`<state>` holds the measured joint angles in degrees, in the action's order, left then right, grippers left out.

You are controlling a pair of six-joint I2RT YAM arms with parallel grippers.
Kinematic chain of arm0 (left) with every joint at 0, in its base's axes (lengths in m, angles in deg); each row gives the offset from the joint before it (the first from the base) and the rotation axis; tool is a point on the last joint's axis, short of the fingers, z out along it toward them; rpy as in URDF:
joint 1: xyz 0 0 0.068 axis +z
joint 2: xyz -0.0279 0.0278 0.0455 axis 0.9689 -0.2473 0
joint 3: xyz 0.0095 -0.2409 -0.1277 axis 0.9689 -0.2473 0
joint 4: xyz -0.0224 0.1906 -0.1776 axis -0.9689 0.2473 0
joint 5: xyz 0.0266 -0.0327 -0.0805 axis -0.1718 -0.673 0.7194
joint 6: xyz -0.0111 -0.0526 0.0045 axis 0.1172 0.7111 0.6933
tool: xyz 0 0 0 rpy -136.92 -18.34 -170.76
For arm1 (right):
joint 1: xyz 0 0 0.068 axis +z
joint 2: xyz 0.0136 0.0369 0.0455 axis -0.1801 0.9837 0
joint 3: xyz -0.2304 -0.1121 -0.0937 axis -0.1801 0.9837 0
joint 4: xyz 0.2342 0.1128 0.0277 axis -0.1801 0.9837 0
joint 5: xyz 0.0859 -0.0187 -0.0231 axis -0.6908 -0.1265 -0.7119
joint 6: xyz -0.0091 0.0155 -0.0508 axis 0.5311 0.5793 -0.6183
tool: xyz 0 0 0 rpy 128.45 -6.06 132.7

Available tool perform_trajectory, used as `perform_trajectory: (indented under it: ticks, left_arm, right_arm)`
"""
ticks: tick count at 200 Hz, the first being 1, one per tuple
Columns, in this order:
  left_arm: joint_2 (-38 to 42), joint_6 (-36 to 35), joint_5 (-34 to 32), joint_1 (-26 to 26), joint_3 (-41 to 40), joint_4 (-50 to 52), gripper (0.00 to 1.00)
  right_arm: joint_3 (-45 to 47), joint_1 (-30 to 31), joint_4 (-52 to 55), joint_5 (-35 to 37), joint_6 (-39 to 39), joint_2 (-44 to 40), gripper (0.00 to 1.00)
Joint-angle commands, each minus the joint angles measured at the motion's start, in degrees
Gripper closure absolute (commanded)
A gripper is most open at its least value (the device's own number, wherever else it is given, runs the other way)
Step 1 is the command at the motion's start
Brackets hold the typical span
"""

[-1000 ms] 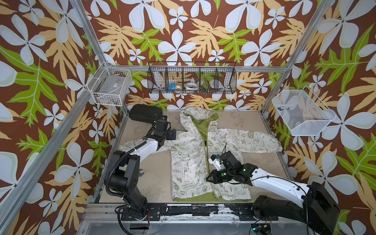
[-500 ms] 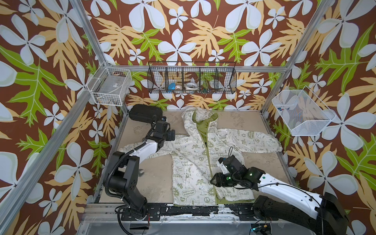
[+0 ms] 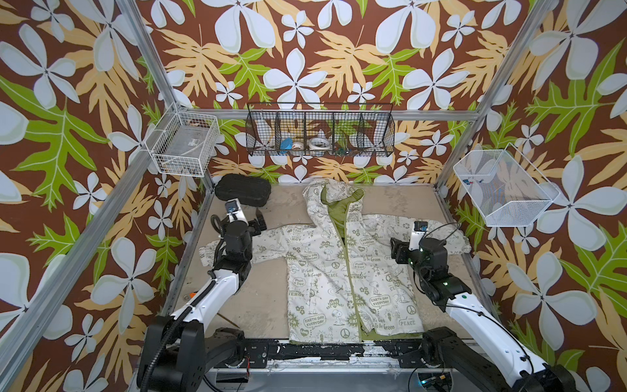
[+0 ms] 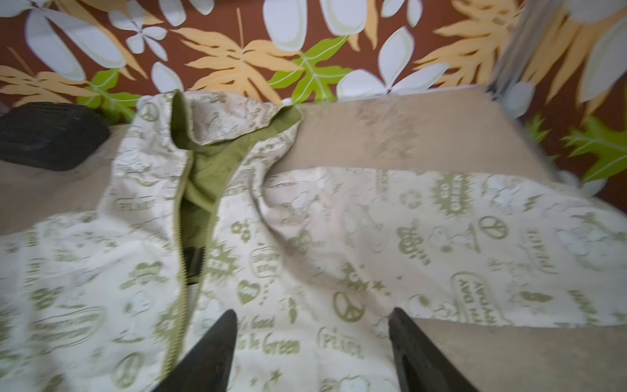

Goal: Unzip the jacket
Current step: Smooth out the jacket at the center of the board, then reset both arms

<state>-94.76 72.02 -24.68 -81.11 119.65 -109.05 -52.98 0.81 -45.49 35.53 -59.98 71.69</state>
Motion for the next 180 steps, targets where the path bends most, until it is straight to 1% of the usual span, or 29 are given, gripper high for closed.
perform_trajectory:
  ticks: [1, 19, 36, 48, 55, 61, 72, 81, 84, 90, 93, 99, 104, 112, 113, 114, 115, 116, 117, 119, 126, 132, 138, 146, 155, 164, 166, 174, 180]
  left_arm:
    - [1.8, 6.5, -0.4, 4.1, -2.7, -6.7, 0.00]
    - [1.6, 4.4, -1.6, 4.6, -5.0, -7.1, 0.00]
    - [2.0, 4.5, -0.4, 4.6, -8.0, -8.7, 0.00]
    - [2.3, 5.8, -0.9, 4.6, -10.0, -9.6, 0.00]
    - [2.1, 6.0, -1.5, 4.6, -10.8, -10.0, 0.00]
    - [1.9, 6.1, -2.2, 4.6, -11.5, -10.3, 0.00]
    - [1.3, 5.7, -3.2, 4.6, -12.4, -10.9, 0.00]
    - [0.8, 5.4, -3.9, 4.6, -13.2, -11.3, 0.00]
    - [0.6, 5.4, -4.2, 4.6, -13.5, -11.6, 0.00]
    - [0.3, 5.8, -5.0, 4.6, -14.2, -12.4, 0.00]
    - [0.1, 5.9, -5.4, 4.7, -14.5, -12.8, 0.00]
    - [-0.3, 5.9, -5.8, 4.6, -15.3, -14.3, 0.00]
    - [-0.8, 5.6, -5.9, 4.6, -16.2, -16.2, 0.00]
    - [-1.9, 4.5, -5.8, 4.6, -17.7, -19.6, 0.00]
    - [-2.1, 4.2, -5.7, 4.6, -17.9, -20.3, 0.00]
    - [-2.2, 4.1, -5.7, 4.6, -18.0, -20.7, 0.00]
    - [-2.3, 4.0, -5.7, 4.6, -18.1, -21.0, 0.00]
    - [-2.5, 3.7, -5.8, 4.6, -18.2, -21.3, 0.00]
    - [-2.6, 3.5, -5.8, 4.6, -18.2, -21.5, 0.00]
    - [-3.0, 3.0, -5.6, 4.6, -18.3, -22.1, 0.00]
    - [-4.0, 2.4, -5.0, 4.6, -17.5, -20.4, 0.00]
    - [-5.4, 1.6, -4.0, 4.5, -16.8, -20.0, 0.00]
    - [-7.3, 0.9, -3.1, 4.5, -17.0, -21.4, 0.00]
    - [-10.1, 0.9, -3.2, 4.2, -17.5, -23.8, 0.00]
    - [-13.7, -0.3, -4.2, 3.8, -18.6, -30.0, 0.00]
    - [-13.6, -2.2, -1.9, 2.0, -16.7, -25.7, 0.02]
    - [-14.0, -3.2, -1.2, 1.4, -17.2, -26.4, 0.03]
    - [-16.6, -8.1, 0.8, -0.6, -21.2, -37.8, 0.03]
    - [-16.7, -8.0, 1.9, -1.1, -24.1, -42.7, 0.02]
  right_arm:
    - [6.3, -5.3, -25.0, 8.5, -3.7, 0.4, 0.19]
    - [12.2, -12.2, -34.9, 8.4, -0.2, 4.6, 0.19]
    - [17.0, -16.1, -45.8, 7.1, 0.6, 11.0, 0.21]
    - [18.3, -16.4, -53.1, 6.3, -0.4, 17.8, 0.22]
    - [17.8, -16.3, -56.5, 5.3, -1.0, 20.9, 0.26]
    - [16.6, -16.3, -56.0, 2.1, -3.3, 22.4, 0.27]
    - [13.8, -16.2, -56.6, 0.5, -4.0, 27.6, 0.30]
    - [10.6, -13.9, -51.2, -0.5, -6.9, 28.6, 0.32]
    - [9.9, -12.9, -51.4, -0.7, -8.4, 29.4, 0.33]
    - [10.9, -11.5, -56.0, -3.2, -11.3, 32.6, 0.34]
    - [12.0, -11.3, -61.1, -5.6, -12.6, 34.5, 0.34]
    - [14.9, -10.9, -70.3, -5.6, -13.2, 36.4, 0.36]
    - [15.7, -10.9, -69.7, -5.3, -13.1, 35.5, 0.35]
    - [14.0, -11.0, -60.9, -4.7, -12.7, 32.6, 0.34]
    - [13.8, -11.1, -60.1, -4.6, -12.7, 32.4, 0.31]
    - [13.5, -11.1, -59.7, -4.6, -12.7, 32.3, 0.23]
    - [13.3, -11.1, -59.5, -4.6, -12.7, 32.5, 0.12]
    - [13.2, -11.1, -59.8, -4.7, -12.7, 32.7, 0.07]
    - [13.2, -11.2, -60.0, -4.7, -12.6, 32.9, 0.03]
    - [13.2, -11.2, -61.5, -4.5, -12.6, 33.5, 0.01]
    - [13.8, -11.1, -64.6, -4.3, -12.7, 34.7, 0.00]
    - [14.0, -11.0, -63.3, -4.3, -12.6, 33.7, 0.00]
    - [13.4, -10.9, -60.7, -4.0, -12.7, 32.8, 0.00]
    - [13.4, -10.8, -62.2, -4.5, -13.0, 33.7, 0.00]
    - [12.8, -10.8, -60.4, -4.8, -13.1, 33.3, 0.00]
    - [12.9, -10.8, -60.9, -4.8, -13.1, 33.5, 0.00]
    - [12.9, -10.8, -61.2, -4.9, -13.1, 33.6, 0.00]
    - [12.9, -10.8, -60.3, -4.8, -13.0, 33.3, 0.00]
    - [12.7, -10.8, -60.4, -4.9, -13.1, 33.4, 0.00]
